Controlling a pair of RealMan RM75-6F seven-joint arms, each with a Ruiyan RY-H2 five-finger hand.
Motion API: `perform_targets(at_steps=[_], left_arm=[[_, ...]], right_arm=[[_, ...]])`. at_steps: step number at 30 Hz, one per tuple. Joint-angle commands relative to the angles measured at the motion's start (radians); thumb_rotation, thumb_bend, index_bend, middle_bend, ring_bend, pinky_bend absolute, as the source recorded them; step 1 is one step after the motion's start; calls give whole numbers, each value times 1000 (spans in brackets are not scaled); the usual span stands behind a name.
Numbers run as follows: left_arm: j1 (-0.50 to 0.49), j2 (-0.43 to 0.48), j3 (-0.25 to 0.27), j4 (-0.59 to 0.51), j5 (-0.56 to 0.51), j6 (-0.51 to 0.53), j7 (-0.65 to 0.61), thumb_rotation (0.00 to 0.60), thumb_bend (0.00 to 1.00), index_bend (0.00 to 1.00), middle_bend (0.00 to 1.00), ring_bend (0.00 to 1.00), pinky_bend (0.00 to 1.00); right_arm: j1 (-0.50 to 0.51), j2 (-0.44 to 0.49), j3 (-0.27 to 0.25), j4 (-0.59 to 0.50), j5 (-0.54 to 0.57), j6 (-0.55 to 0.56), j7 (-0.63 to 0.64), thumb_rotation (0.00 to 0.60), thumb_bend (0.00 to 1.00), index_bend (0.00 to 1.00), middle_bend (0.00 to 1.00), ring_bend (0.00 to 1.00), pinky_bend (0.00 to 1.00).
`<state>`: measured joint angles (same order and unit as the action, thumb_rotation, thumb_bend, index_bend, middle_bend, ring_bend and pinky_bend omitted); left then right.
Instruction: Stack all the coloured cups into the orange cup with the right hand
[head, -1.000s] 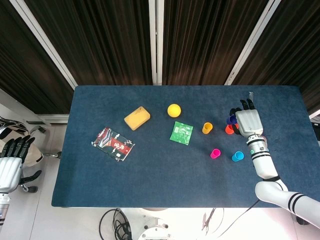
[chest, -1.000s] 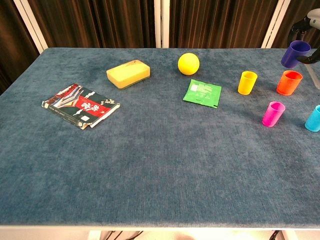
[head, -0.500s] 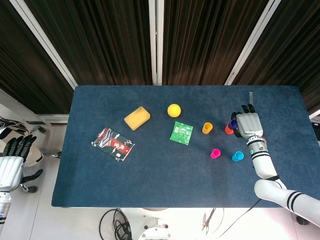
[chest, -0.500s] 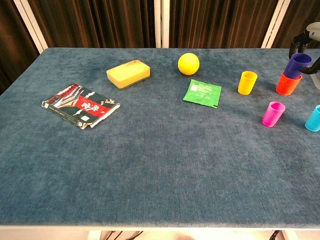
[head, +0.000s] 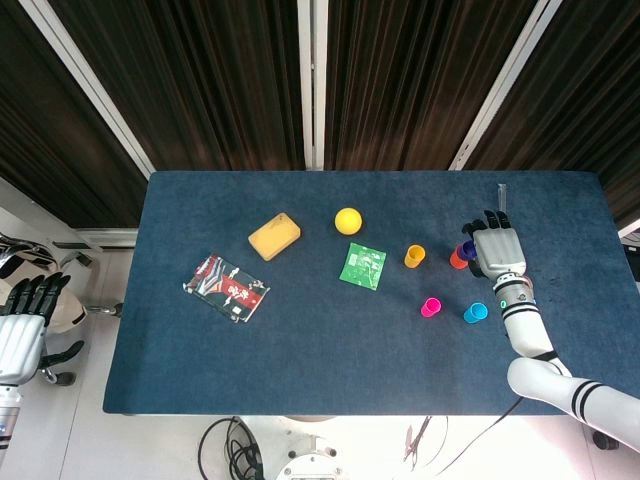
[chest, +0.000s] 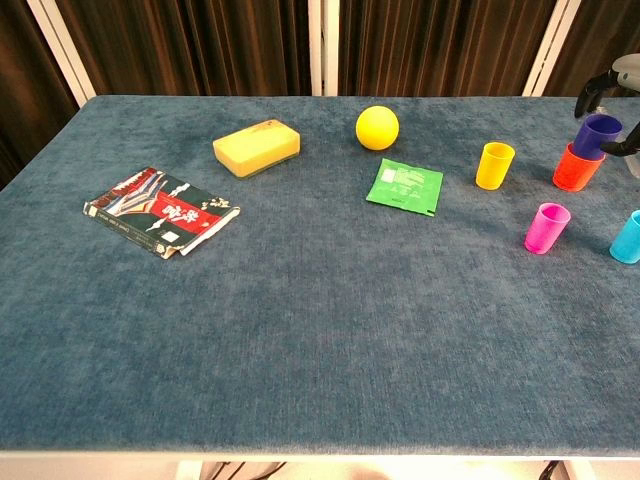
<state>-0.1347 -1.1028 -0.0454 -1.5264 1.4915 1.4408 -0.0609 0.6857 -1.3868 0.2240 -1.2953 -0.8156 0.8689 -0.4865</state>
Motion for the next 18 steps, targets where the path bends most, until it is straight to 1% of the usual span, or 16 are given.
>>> perform_targets(at_steps=[1, 5, 10, 14, 18], left_arm=[[0, -2, 0, 2, -1, 0, -2, 600, 156, 76, 63, 0, 0], [1, -3, -1, 5, -1, 1, -6, 600, 157, 76, 63, 0, 0], [0, 0, 4, 3, 7, 0, -9, 600, 157, 76, 63, 0, 0], [2, 5, 3, -4, 17, 12, -10, 600, 157, 76, 63, 0, 0], [6, 9, 4, -14, 15, 17, -2, 600, 157, 76, 63, 0, 0]], right_arm=[[2, -1, 1, 1, -9, 0, 21, 600, 217, 0, 28, 0, 0], [-1, 10, 3, -20, -60, 21, 60, 600, 216, 0, 46, 0, 0], [5, 54, -4, -107, -122, 25, 79, 600, 183, 0, 107, 0, 0], [37, 62, -11, -144, -109, -12, 46, 600, 171, 4, 140, 0, 0], [85, 18, -20, -114, -66, -31, -21, 600, 172, 52, 161, 0, 0]])
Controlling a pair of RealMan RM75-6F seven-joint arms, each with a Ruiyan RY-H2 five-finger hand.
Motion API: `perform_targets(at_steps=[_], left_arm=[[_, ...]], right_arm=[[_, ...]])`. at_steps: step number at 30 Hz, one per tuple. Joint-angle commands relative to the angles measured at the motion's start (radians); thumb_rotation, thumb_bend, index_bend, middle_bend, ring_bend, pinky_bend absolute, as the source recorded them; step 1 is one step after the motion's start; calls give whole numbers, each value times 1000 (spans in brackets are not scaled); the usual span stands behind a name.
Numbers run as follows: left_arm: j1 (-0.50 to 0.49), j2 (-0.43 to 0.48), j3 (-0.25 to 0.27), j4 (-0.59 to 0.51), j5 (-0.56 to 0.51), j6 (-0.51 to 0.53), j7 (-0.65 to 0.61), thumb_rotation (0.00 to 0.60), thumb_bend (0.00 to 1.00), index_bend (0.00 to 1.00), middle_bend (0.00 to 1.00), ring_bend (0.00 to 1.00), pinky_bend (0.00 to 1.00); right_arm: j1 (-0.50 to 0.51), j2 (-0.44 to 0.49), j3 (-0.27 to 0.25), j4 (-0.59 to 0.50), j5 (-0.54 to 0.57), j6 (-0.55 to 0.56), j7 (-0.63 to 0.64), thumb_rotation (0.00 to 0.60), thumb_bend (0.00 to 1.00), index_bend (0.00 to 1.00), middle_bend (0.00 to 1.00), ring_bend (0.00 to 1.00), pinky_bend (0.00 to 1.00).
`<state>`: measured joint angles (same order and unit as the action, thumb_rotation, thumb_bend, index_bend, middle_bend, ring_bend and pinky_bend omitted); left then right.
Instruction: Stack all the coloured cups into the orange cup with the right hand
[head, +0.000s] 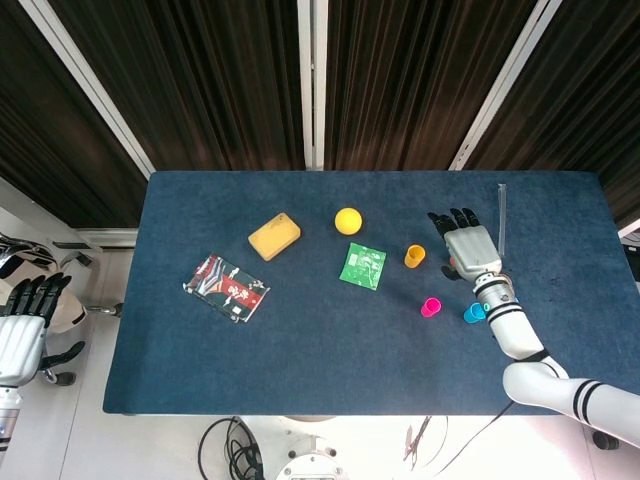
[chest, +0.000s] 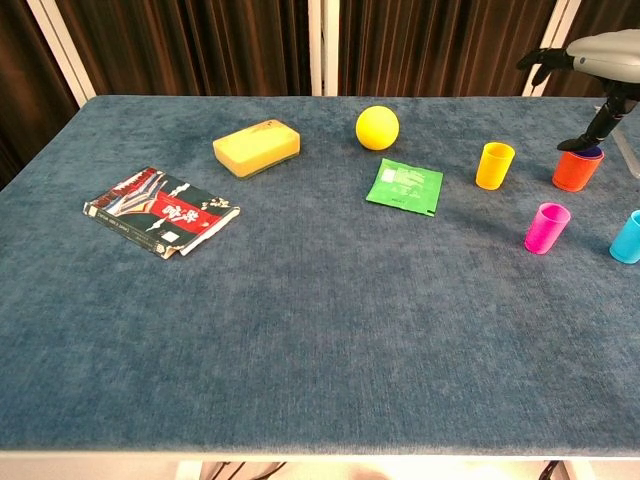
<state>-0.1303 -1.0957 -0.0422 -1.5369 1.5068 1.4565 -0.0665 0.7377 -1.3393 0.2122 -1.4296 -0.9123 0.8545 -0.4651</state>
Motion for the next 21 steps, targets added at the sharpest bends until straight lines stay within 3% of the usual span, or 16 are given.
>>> perform_targets(at_steps=[1, 10, 21], left_arm=[[4, 3, 1, -6, 0, 4, 5, 600, 157, 76, 63, 0, 0], [8, 12, 11, -14, 11, 5, -5, 600, 157, 76, 62, 0, 0], [6, 14, 15, -20, 15, -2, 2, 600, 157, 75, 63, 0, 0]], right_arm=[[46, -49, -14, 39, 48, -19, -67, 600, 177, 60, 168, 0, 0], [86, -198, -39, 178, 115, 11, -149, 600, 235, 127, 227, 0, 0], [110, -234, -42, 211, 139, 2, -171, 600, 291, 252, 305, 0, 0]])
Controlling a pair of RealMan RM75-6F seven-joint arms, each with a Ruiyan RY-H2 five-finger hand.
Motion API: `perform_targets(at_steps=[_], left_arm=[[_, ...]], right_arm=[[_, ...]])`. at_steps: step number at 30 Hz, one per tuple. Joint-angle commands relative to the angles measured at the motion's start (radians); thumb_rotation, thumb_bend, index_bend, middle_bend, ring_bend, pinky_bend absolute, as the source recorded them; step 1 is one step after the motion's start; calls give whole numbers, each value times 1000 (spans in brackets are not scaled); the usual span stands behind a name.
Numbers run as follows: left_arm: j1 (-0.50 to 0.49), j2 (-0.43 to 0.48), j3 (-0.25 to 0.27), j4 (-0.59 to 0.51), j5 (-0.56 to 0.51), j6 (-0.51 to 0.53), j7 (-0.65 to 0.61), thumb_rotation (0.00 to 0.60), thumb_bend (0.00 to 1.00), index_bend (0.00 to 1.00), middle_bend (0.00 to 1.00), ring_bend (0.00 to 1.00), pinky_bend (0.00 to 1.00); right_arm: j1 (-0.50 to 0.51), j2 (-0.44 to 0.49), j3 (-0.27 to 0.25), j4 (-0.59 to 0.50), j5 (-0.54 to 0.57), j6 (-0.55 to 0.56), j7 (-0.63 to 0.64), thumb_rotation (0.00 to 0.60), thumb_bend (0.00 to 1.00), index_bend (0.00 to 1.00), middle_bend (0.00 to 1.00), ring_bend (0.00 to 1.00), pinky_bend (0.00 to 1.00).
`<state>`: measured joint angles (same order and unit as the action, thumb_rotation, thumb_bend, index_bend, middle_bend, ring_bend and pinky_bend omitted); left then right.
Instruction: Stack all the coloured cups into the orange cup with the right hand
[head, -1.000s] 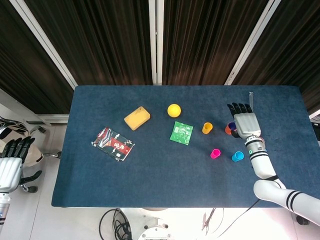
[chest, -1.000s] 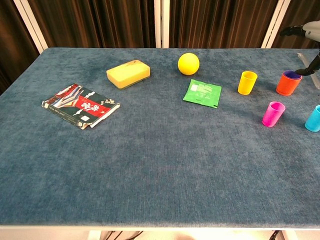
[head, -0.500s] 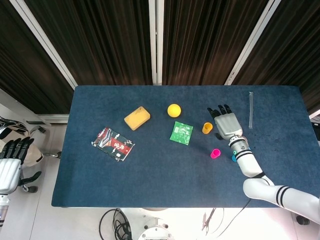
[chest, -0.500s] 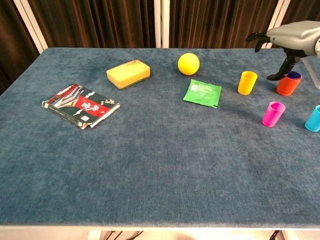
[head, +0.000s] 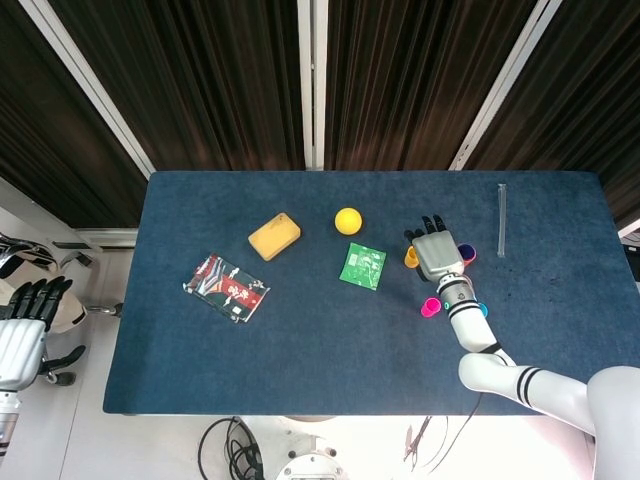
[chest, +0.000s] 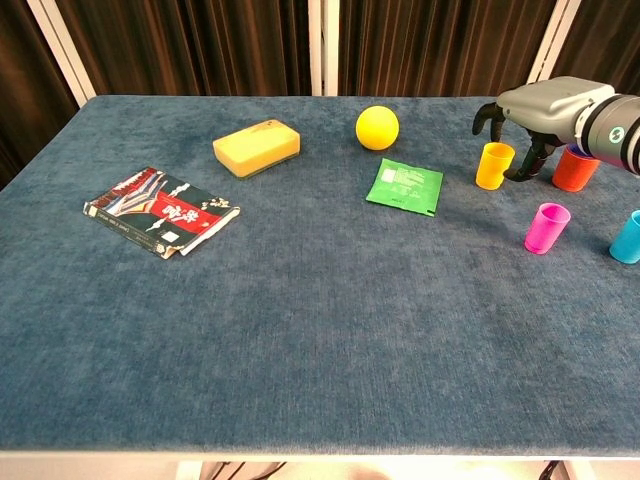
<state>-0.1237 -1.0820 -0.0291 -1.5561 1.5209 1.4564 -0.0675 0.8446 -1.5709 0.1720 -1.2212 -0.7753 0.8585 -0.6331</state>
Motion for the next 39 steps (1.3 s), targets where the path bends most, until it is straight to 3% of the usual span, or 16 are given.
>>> perform_targets(at_steps=[1, 12, 23, 31, 39], left_arm=[[-1, 1, 3, -2, 2, -4, 6, 600, 157, 75, 63, 0, 0], [2, 5, 6, -14, 11, 5, 12, 600, 157, 67, 63, 0, 0], [3, 4, 7, -12, 5, 0, 4, 600, 157, 66, 62, 0, 0], [5, 8, 8, -13, 9, 2, 1, 600, 157, 66, 62, 0, 0], [-5, 3, 3, -19, 6, -10, 11, 600, 157, 66, 63, 0, 0]], right_arm=[[4, -5, -2, 6, 3, -1, -6, 600, 298, 265, 318, 0, 0], [5, -24, -10, 26, 3, 7, -7, 600, 327, 312, 386, 6, 0], [-2, -27, -2, 33, -25, 36, 11, 600, 327, 451, 481, 66, 0], [-20, 91, 50, -24, -13, 45, 67, 600, 327, 456, 483, 69, 0], [-51, 190, 46, -55, 7, 2, 116, 600, 327, 462, 487, 69, 0]])
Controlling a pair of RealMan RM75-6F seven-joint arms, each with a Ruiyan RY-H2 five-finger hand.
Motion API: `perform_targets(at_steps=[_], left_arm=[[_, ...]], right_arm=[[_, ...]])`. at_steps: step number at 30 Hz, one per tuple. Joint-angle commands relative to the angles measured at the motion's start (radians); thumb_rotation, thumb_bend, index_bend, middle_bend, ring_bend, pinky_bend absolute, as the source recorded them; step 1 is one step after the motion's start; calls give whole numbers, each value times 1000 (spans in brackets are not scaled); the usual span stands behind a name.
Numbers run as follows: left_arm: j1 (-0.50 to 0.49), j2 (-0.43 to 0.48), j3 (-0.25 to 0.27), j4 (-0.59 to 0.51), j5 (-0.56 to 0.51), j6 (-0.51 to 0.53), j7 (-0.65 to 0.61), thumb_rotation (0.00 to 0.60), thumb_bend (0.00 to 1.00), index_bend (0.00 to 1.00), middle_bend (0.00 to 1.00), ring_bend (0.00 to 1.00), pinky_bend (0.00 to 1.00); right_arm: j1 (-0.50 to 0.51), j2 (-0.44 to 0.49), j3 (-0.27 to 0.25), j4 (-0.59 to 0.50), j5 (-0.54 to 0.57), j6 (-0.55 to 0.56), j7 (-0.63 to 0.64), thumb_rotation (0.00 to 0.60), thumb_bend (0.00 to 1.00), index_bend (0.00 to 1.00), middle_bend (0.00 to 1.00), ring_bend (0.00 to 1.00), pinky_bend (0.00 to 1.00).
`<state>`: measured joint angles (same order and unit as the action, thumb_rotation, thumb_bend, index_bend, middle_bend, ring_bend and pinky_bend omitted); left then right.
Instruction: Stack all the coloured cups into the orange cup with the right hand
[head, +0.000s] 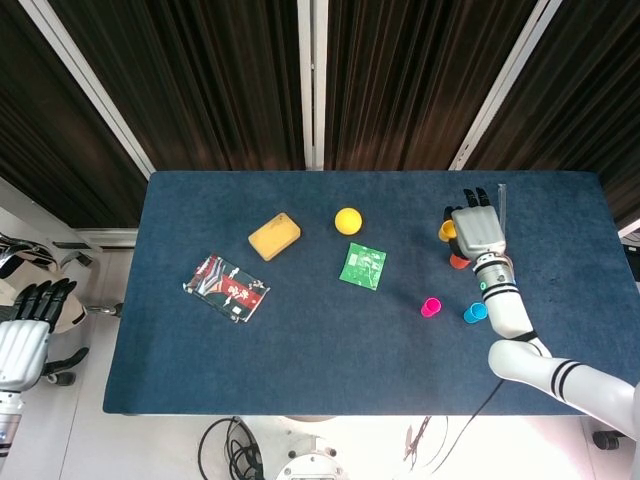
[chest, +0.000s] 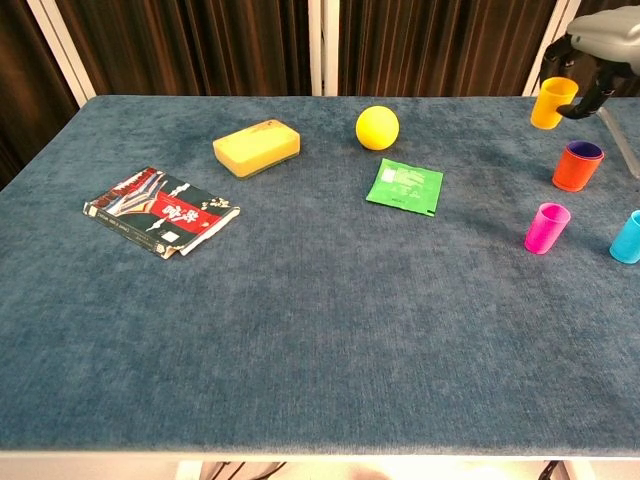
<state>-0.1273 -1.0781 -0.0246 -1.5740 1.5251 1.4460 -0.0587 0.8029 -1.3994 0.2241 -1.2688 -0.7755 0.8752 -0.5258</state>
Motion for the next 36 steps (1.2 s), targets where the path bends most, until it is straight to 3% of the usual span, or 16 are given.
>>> perform_targets(at_steps=[1, 19, 30, 32, 36], left_arm=[[-2, -1, -2, -2, 2, 1, 4, 600, 157, 66, 62, 0, 0], [-5, -3, -9, 1, -1, 6, 3, 600, 157, 66, 63, 0, 0], [-6, -4, -9, 7, 0, 7, 1, 600, 157, 66, 63, 0, 0], [-6, -4, -8, 8, -1, 5, 0, 600, 157, 66, 63, 0, 0], [-8, -6, -7, 10, -3, -1, 0, 600, 158, 67, 63, 0, 0]], right_arm=[[-13, 25, -12, -8, 9, -19, 8, 600, 327, 463, 487, 69, 0], [-24, 89, -68, -81, 51, -27, -29, 600, 327, 493, 509, 85, 0], [-12, 66, -83, -66, 85, -16, -52, 600, 324, 490, 474, 85, 0], [-12, 62, -85, -62, 80, -19, -48, 600, 315, 458, 460, 85, 0], [-9, 68, -93, -58, 83, -31, -53, 600, 246, 208, 290, 30, 0]])
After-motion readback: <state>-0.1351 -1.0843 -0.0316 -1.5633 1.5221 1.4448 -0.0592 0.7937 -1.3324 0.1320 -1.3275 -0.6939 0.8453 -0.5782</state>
